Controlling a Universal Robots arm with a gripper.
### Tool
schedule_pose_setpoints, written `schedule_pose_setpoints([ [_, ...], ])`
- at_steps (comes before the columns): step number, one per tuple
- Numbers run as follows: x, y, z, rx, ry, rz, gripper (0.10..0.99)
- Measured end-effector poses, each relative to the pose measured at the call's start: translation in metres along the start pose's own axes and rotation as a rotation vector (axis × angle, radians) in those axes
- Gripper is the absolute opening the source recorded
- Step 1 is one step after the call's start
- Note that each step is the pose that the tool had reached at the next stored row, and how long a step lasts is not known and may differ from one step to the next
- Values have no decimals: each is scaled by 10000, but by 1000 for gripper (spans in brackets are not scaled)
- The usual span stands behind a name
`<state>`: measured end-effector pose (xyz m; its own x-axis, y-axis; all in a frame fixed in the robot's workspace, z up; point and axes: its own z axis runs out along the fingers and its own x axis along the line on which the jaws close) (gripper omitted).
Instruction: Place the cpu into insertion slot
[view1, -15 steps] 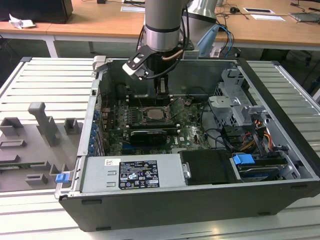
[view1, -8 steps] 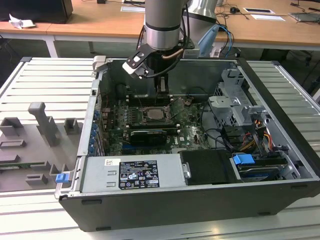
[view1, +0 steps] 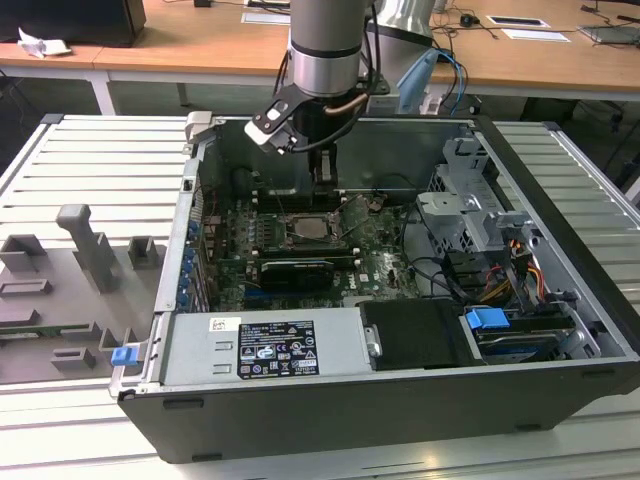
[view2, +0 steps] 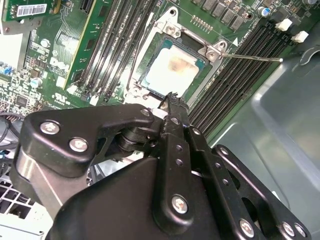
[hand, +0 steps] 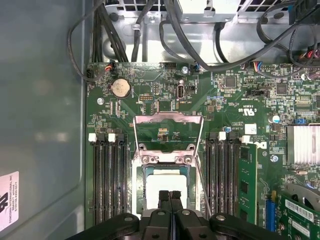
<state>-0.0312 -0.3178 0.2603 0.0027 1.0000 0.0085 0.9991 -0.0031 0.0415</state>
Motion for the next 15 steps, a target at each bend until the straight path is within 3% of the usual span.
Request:
schedule_pose_setpoints([
  [15,0,2,-43,0,1,0,106],
])
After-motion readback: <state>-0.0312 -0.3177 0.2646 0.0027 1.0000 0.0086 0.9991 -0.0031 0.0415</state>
